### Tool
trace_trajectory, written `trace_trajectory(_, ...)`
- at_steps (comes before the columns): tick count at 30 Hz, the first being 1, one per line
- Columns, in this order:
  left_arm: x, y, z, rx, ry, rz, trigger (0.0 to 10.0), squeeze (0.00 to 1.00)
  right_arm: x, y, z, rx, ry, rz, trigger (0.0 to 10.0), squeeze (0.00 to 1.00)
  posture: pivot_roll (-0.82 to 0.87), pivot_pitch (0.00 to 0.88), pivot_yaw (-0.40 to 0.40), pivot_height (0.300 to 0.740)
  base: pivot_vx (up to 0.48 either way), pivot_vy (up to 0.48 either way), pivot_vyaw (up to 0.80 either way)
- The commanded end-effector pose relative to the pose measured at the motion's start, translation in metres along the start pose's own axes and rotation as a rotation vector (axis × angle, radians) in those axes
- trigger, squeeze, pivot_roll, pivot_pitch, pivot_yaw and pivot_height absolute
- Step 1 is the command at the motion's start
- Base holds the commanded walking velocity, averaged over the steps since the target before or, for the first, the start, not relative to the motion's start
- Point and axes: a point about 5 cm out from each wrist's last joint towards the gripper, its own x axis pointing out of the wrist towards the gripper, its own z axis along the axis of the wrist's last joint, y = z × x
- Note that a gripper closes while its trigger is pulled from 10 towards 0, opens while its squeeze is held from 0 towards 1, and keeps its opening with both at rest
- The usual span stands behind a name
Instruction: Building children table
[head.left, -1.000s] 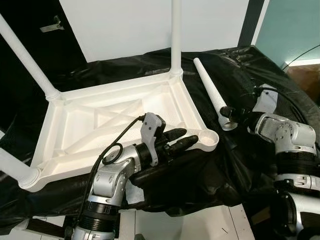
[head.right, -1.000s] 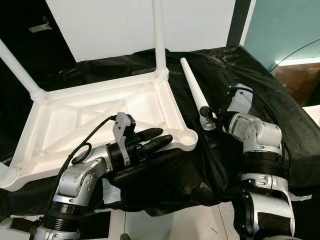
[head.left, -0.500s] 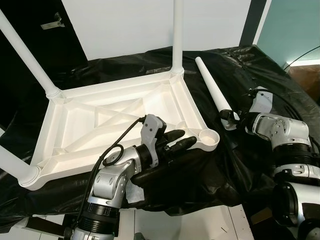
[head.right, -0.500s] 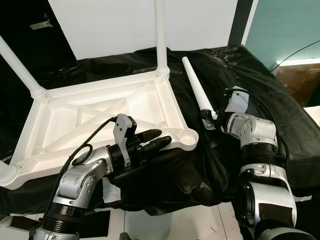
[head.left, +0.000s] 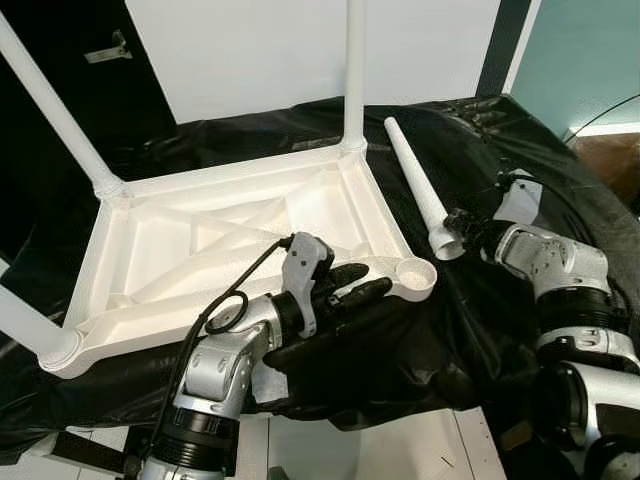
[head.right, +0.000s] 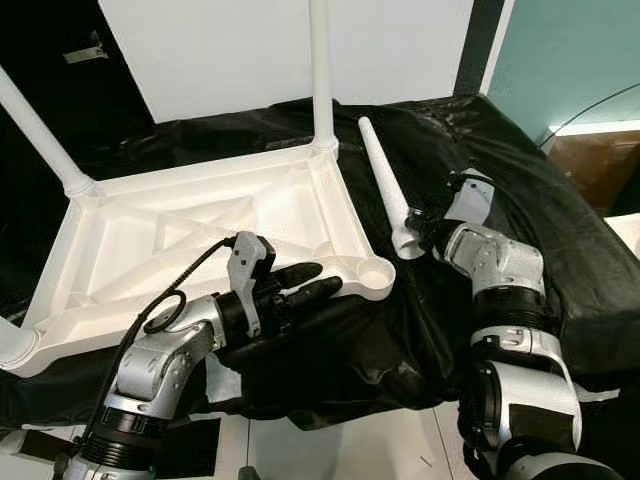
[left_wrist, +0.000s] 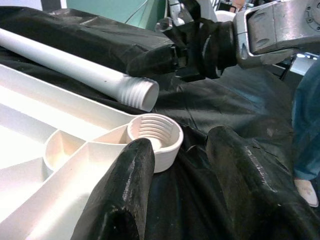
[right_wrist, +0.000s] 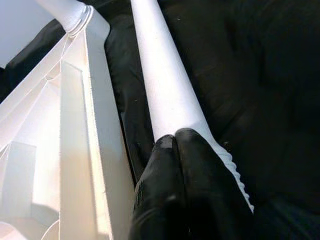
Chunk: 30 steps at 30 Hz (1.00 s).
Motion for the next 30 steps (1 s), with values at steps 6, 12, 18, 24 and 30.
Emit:
trace_trajectory(6,0.002,-0.001,0.001,0.033,0.01,-0.014,10.0,0.0,0.001,-0.006,-0.021,-0.062,0.067,-0.031,10.0,0.45,-0.1,0.035,0.059,0.74,0.0,0.0,0.0)
trace_trajectory(12,0.002,-0.001,0.0,0.038,0.016,-0.013,10.0,0.0,-0.001,-0.007,-0.009,-0.088,0.035,-0.025,10.0,1.0,-0.1,0.033,0.056,0.74,0.0,0.0,0.0)
trace_trajectory(18,0.002,-0.001,-0.001,0.039,0.017,-0.011,10.0,0.0,-0.002,-0.009,-0.001,-0.098,0.028,-0.017,10.0,1.0,-0.09,0.032,0.053,0.74,0.0,0.0,0.0)
trace_trajectory(24,0.002,-0.002,-0.002,0.044,0.02,-0.008,10.0,0.0,0.0,-0.015,0.006,-0.16,0.054,0.005,10.0,1.0,-0.09,0.025,0.049,0.74,0.0,0.0,0.0)
trace_trajectory(30,0.003,-0.003,-0.002,0.048,0.022,-0.01,10.0,0.0,0.004,-0.019,-0.002,-0.19,0.102,0.04,10.0,0.0,-0.08,0.023,0.048,0.74,0.0,0.0,0.0)
